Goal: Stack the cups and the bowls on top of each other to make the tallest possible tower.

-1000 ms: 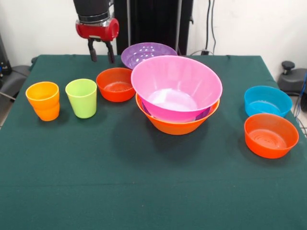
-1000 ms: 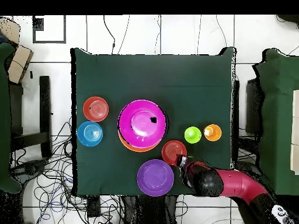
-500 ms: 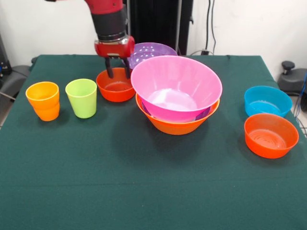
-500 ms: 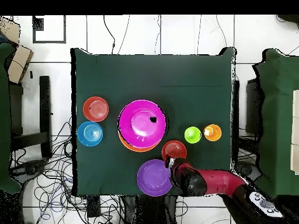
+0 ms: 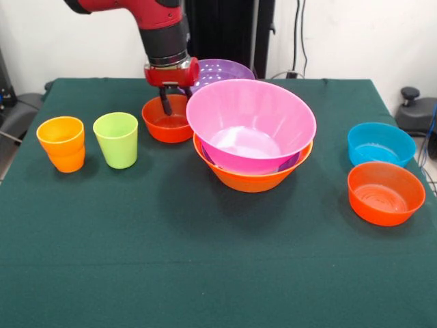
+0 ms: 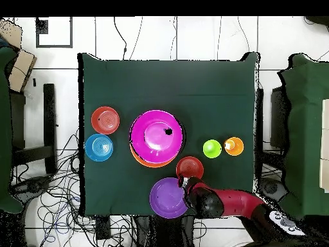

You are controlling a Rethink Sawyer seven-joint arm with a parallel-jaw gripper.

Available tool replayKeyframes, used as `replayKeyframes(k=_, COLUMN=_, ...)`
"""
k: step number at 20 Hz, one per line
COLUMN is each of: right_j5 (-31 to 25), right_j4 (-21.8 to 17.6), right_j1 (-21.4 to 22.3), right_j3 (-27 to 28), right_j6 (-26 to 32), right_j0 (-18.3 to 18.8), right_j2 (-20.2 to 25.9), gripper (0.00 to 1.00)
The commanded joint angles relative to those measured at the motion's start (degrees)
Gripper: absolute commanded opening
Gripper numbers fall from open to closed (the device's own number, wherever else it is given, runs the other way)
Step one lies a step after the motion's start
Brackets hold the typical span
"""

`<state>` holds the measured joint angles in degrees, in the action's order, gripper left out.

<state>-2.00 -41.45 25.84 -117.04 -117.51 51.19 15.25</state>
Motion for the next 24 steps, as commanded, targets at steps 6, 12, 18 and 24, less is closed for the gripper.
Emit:
replayKeyframes(k=6, right_j5=-2.6, right_j4=-1.0, right_j1=1.3, right_j3=3.4, right_j6=-0.3, right_j0=0.3, right_j2=3.0, gripper=1.0)
replayKeyframes(k=12, right_j5=-5.5, right_j4=1.5, right_j1=6.0, right_j3=0.1, right_j6=-0.4, right_j0=1.0, right_j2=5.0, gripper=1.0)
replayKeyframes(k=18, right_j5=-8.2, right_j4=3.1, right_j1=8.6, right_j3=-1.6, right_j6=0.8, right_j0=2.9, right_j2=7.2, gripper=1.0)
replayKeyframes(k=24, right_j5=-9.2, right_j4=3.2, right_j1=9.0, right_j3=-1.8, right_j6=1.2, right_j0=4.0, right_j2=8.1, gripper=1.0)
